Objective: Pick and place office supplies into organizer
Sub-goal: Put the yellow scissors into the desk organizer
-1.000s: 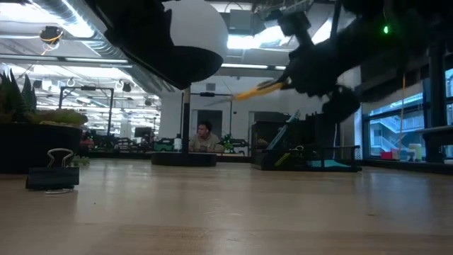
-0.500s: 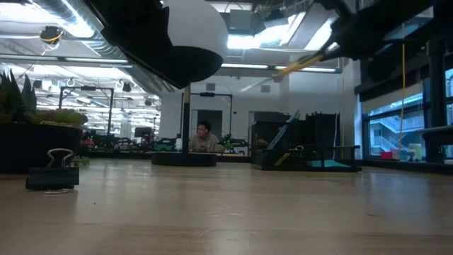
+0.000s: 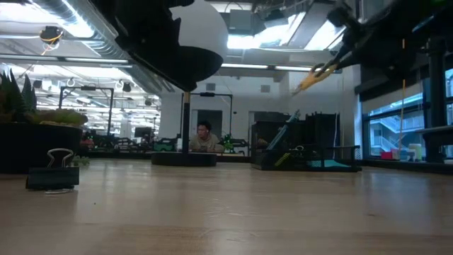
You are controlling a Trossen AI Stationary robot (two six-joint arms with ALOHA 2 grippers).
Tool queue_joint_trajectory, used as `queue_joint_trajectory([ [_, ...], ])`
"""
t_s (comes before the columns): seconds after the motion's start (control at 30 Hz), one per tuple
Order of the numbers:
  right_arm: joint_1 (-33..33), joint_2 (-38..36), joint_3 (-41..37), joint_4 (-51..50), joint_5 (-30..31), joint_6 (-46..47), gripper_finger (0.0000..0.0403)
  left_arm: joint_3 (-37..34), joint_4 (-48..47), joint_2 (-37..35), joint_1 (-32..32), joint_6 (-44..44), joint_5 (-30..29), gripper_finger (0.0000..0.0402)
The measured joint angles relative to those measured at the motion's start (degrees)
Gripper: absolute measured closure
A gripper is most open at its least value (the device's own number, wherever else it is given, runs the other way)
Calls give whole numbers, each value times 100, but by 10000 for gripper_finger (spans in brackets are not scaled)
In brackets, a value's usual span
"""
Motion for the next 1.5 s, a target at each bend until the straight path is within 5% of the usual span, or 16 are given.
queue_joint_trajectory([
  [0.53, -651, 29, -2, 146, -762, -1510, 353, 2, -3, 0, 78, 2, 4, 288],
  [0.83, -986, 93, -4, 1080, -1410, -2227, 353, 2, 0, 0, 77, 0, 2, 288],
  [1.5, -1615, 977, -4, 1648, -1815, -2249, 353, 2, 22, 0, 78, -2, -4, 288],
])
